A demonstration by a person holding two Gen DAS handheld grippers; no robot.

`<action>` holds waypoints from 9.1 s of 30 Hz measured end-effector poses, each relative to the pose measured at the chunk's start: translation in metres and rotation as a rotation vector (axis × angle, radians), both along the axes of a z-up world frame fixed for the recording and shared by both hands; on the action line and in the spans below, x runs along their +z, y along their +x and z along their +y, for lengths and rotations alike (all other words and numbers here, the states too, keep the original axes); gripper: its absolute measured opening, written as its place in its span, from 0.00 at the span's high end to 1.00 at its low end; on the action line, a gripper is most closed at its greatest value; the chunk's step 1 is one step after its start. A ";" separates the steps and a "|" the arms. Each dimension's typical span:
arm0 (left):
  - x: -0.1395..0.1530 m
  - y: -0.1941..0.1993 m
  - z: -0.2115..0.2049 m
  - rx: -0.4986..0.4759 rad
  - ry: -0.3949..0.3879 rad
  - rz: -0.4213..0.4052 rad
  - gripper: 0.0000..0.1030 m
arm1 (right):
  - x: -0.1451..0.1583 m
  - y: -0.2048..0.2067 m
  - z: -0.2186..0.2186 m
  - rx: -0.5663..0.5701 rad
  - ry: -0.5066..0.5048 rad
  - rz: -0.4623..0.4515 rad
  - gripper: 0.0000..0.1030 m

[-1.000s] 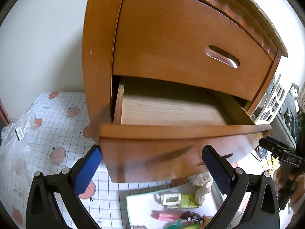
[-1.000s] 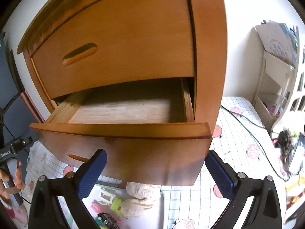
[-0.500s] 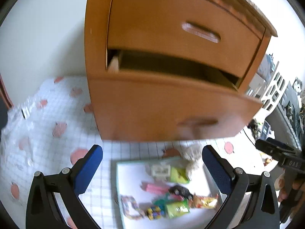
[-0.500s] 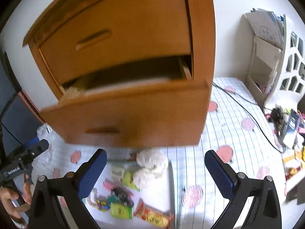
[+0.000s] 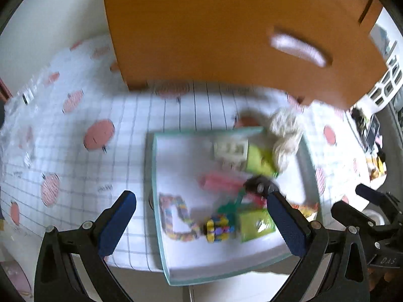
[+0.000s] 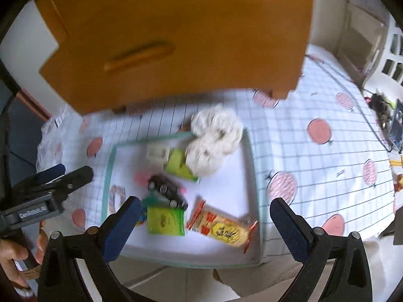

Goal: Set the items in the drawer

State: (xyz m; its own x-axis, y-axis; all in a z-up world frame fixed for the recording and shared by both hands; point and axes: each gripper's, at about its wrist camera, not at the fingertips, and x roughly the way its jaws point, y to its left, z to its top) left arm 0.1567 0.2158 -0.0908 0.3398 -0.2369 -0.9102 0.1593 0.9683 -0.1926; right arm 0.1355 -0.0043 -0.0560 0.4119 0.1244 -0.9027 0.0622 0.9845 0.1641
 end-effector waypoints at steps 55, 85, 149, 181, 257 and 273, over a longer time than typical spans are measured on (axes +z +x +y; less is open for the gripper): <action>-0.084 -0.030 -0.027 -0.152 -0.037 0.156 0.53 | -0.093 0.058 0.058 0.088 0.070 0.223 0.63; -0.029 -0.014 -0.005 -0.039 -0.124 0.047 0.59 | -0.062 0.017 -0.014 -0.087 0.207 0.189 0.69; 0.182 0.130 0.006 0.052 -0.150 -0.381 0.18 | 0.152 0.131 -0.023 -0.077 -0.006 -0.237 0.26; 0.171 0.038 0.023 0.087 -0.210 -0.563 0.00 | 0.149 0.055 0.000 0.000 -0.053 -0.373 0.00; -0.084 0.004 0.008 0.034 -0.105 0.195 0.27 | -0.131 0.061 0.073 0.240 -0.241 0.448 0.43; -0.097 0.010 0.014 0.069 -0.074 0.211 0.46 | -0.122 0.063 0.063 0.088 -0.042 0.448 0.52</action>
State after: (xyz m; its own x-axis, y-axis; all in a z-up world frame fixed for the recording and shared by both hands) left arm 0.1670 0.2298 -0.1874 0.1611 -0.2886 -0.9438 0.0416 0.9574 -0.2857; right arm 0.1985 0.0587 -0.1781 -0.0310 0.1013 -0.9944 0.0343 0.9944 0.1002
